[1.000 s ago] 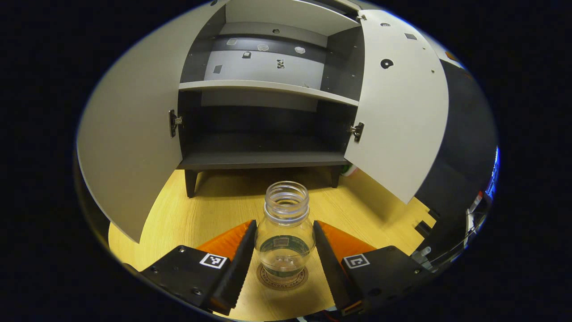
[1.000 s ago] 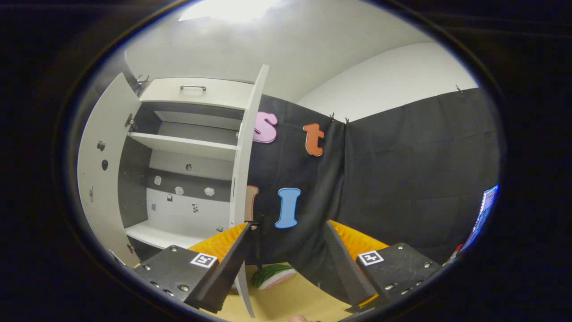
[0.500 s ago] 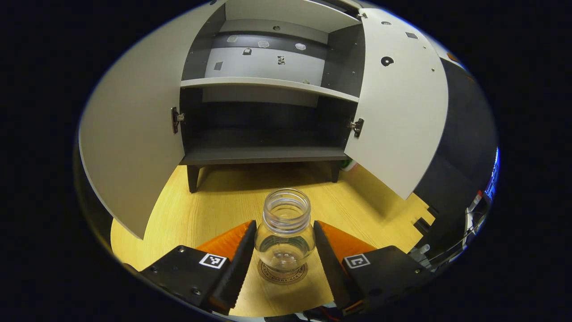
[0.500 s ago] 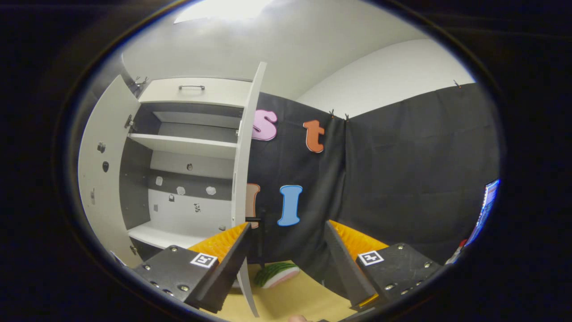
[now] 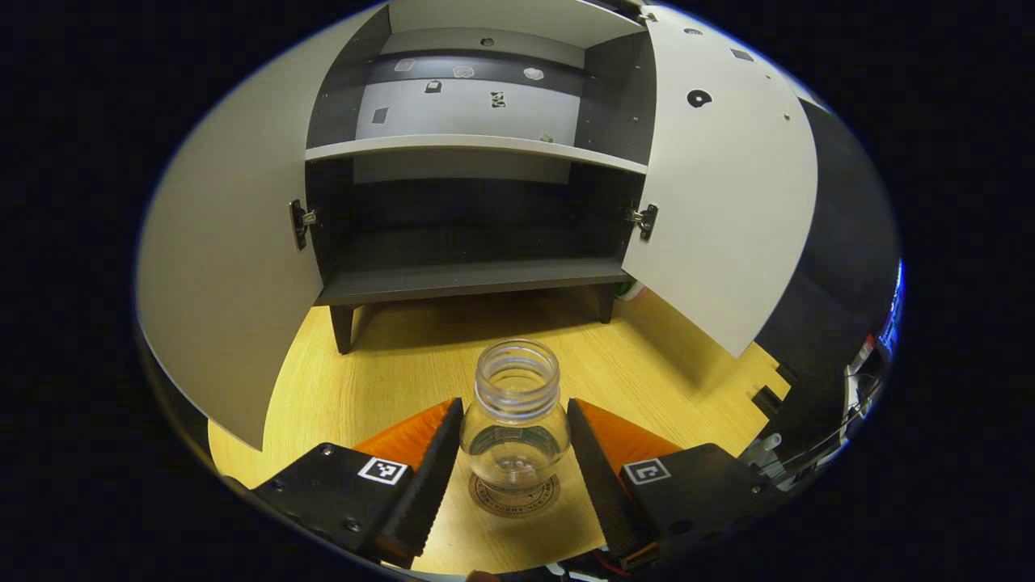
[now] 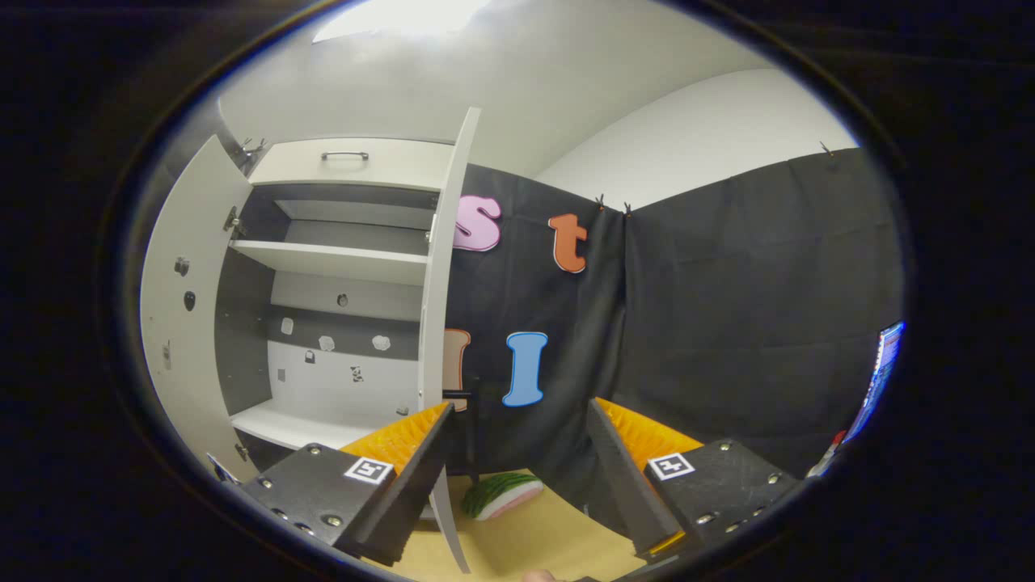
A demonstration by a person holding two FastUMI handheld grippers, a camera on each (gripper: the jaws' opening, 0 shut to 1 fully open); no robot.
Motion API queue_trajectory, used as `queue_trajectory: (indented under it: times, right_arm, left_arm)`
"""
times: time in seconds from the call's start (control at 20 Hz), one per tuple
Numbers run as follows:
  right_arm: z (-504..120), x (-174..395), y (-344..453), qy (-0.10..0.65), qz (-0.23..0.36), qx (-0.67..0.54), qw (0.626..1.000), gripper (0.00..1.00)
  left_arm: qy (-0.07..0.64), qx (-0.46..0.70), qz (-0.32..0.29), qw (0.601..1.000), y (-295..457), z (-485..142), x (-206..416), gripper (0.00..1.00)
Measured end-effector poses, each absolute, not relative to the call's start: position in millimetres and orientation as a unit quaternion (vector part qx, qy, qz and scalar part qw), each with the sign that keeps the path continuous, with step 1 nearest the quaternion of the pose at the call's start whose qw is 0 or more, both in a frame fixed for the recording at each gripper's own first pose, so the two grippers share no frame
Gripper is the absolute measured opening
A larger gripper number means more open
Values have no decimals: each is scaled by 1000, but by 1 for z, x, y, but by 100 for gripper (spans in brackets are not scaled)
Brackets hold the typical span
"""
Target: Grasp the bottle in the cabinet with the left hand and place it on the coaster, then close the right door with the right hand and the left door with the left hand.
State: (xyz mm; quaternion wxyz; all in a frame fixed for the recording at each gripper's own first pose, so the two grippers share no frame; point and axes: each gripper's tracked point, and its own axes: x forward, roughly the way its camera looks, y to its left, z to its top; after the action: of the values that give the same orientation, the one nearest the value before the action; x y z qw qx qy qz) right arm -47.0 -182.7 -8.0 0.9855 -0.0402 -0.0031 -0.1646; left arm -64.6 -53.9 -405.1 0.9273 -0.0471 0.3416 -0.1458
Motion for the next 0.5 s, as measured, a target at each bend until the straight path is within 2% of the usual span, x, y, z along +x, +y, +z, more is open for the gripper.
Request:
queue_trajectory:
  times: [0.15,0.4,0.5]
  right_arm:
    - [-9,-46,-185,-3,-167,-39,985,96]
    - [-12,-47,-185,1,-167,-39,985,99]
    - [-14,-46,-185,3,-165,-39,986,97]
  left_arm:
    - [341,-60,-135,928,-48,-403,-62,82]
    - [326,-89,-132,932,-46,-388,-58,85]
    - [323,-89,-129,933,-43,-383,-57,97]
